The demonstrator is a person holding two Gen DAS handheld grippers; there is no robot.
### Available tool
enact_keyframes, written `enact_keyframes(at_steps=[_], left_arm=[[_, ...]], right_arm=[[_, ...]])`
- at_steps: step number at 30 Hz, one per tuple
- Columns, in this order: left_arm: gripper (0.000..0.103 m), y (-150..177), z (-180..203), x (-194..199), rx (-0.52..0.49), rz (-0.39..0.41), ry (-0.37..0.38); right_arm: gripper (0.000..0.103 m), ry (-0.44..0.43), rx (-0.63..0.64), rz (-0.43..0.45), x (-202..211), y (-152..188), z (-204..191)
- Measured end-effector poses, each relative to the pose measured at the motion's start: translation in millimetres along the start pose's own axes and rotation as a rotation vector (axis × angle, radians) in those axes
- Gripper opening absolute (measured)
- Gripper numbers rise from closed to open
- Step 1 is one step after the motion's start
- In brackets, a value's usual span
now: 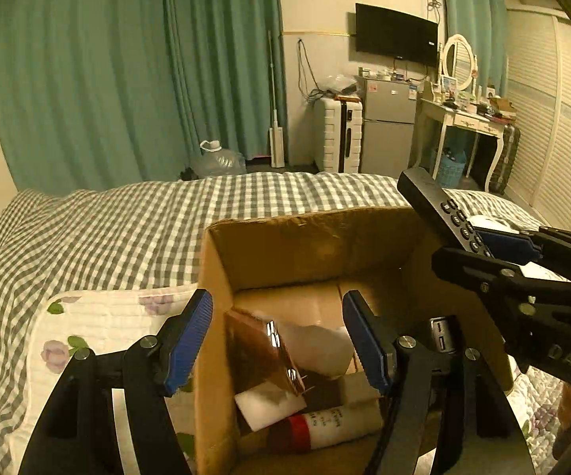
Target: Organize rigid objects
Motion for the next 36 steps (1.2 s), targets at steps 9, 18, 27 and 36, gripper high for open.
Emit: enact_keyframes(at_steps=[9,18,27,36], left_arm=[[0.072,7.3,-10.2,-2.8,0.02,0.002,-0.007],[0.072,3.1,-8.6,11.1,0.025,0.044,-0.017],[0.073,-18.7,-2.6,103.9,0.045,0.24,-0.032],[0.075,-2.7,-4.8,195.3,0.054,0.389,-0.027]], right_arm=[[0.047,-0.001,-0.014,0.014,-22.1,9.0,0.0],[0.058,0.017,-0.045,0.021,-8.6,10.8,7.5],[0.064,0.103,-0.024,0.115,71.0,-7.7,0.7],[0.103,0.207,-0.054,0.276,181.2,8.2,-17.6]])
Point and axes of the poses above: each gripper's, at about its wrist camera, not at the fingertips, and x roughly against the way its jaws point, z to its right, y to its underside, the point moved 7 cm from there along -x, roughly the way its jaws point, and after that the axes turned 8 degrees about x, right-handed, at the moved point
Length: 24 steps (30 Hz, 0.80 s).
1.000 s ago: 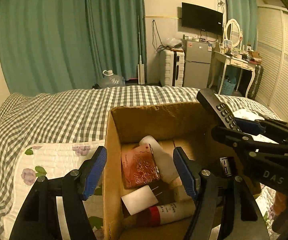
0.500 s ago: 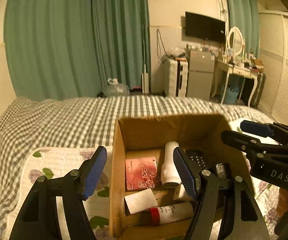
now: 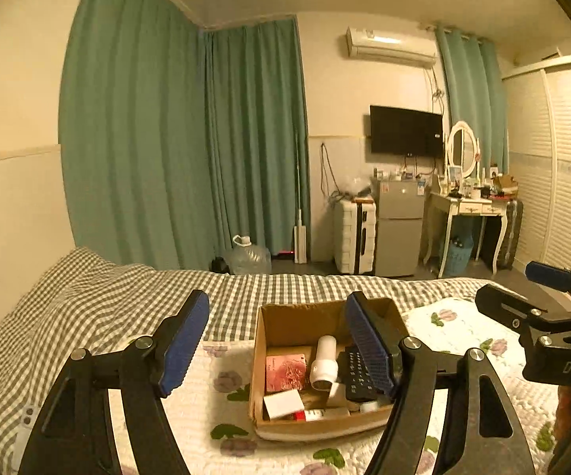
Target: Organize rigid objects
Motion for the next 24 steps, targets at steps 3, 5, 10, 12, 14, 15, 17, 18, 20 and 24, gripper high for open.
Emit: enact_keyframes(at_steps=[3,5,10,12,14,15,17,18,20,24], left_arm=[[0.075,9.3,-3.8,13.0,0.017,-0.001,0.01],[0.075,20.3,-7.2,18.1,0.013,0.001,0.006],[0.075,51.1,-14.3,22.8,0.002,-0.036,0.017],[0.075,60.3,-19.3,23.2,0.005,-0.055,0.02],[0.075,66.9,-21.8,24.5,0.003,-0.067,0.021],[0.075,70.7,-23.3,24.1,0.002,-0.073,0.023],[0.075,75.4,-27.3,22.9,0.005,-0.081,0.027],[0.075,78.3,-28.8,22.1,0.009,-0.089,0.029],[0.075,82.0,-31.7,22.6,0.024,-0.099,0.041],[0.075,82.3,-35.8,23.6,0.04,-0.102,0.045]], right_arm=[[0.103,0.012,0.008,-0.004,15.4,11.7,-7.2],[0.103,0.011,0.005,-0.01,20.8,24.6,-12.3],[0.103,0.035,-0.002,-0.013,28.3,60.4,-28.3],[0.103,0.027,0.006,-0.01,31.2,67.6,-34.9],[0.103,0.046,0.028,-0.004,32.8,71.6,-38.7],[0.103,0.059,0.035,-0.005,32.6,72.8,-40.2],[0.103,0.073,0.029,-0.005,32.5,75.8,-41.4],[0.103,0.085,0.022,-0.002,32.6,76.7,-41.3],[0.103,0.097,0.023,-0.005,31.2,77.7,-41.6],[0.103,0.109,0.048,-0.026,25.5,80.0,-48.5]])
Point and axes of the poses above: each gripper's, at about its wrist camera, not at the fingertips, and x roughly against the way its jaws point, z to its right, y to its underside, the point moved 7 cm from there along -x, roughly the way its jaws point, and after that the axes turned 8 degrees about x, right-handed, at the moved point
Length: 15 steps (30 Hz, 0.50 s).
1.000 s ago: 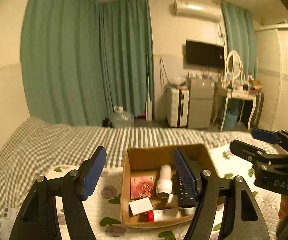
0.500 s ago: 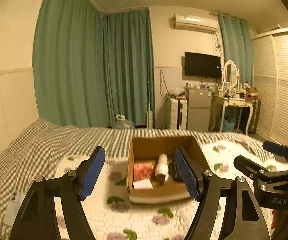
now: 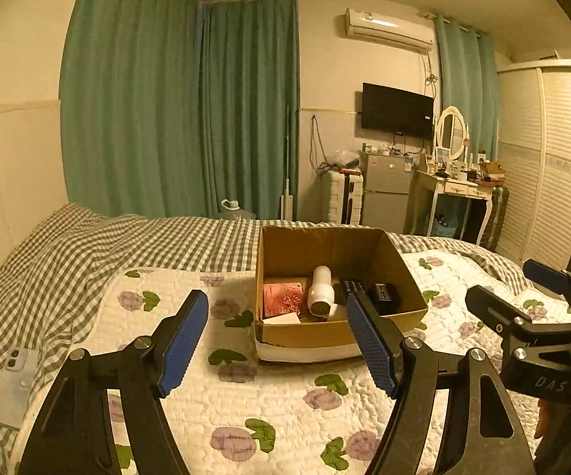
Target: Organize rigid objects
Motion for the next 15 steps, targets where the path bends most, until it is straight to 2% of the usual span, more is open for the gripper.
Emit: enact_keyframes(at_steps=[15], left_arm=[[0.075,1.3,-5.5,2.4,0.011,0.006,0.001]], right_arm=[[0.103,0.012,0.002,0.002,2.6,0.3,-7.3]])
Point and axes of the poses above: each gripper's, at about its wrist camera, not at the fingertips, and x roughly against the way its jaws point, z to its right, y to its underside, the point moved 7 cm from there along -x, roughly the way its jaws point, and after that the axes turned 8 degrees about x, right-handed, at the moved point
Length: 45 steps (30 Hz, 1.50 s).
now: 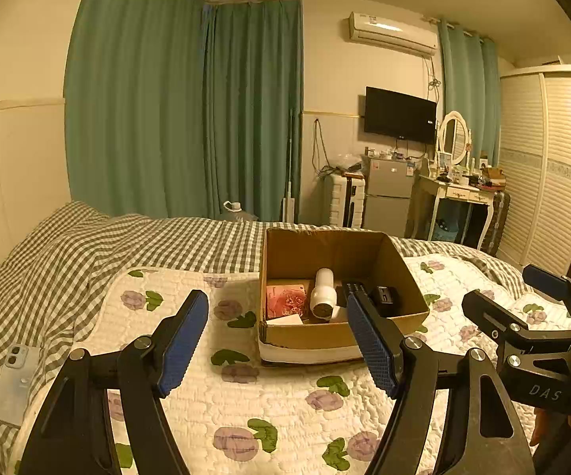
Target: Organize rigid objects
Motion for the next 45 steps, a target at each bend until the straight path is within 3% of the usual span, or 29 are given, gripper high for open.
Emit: enact_keyframes(at_steps=[45], left_arm=[[0.075,3.7,1.3,-1.6,-0.007,-0.01,0.007]], right_arm=[[0.103,0.001,-0.028,-0.032,-4.5,4.0,3.7]])
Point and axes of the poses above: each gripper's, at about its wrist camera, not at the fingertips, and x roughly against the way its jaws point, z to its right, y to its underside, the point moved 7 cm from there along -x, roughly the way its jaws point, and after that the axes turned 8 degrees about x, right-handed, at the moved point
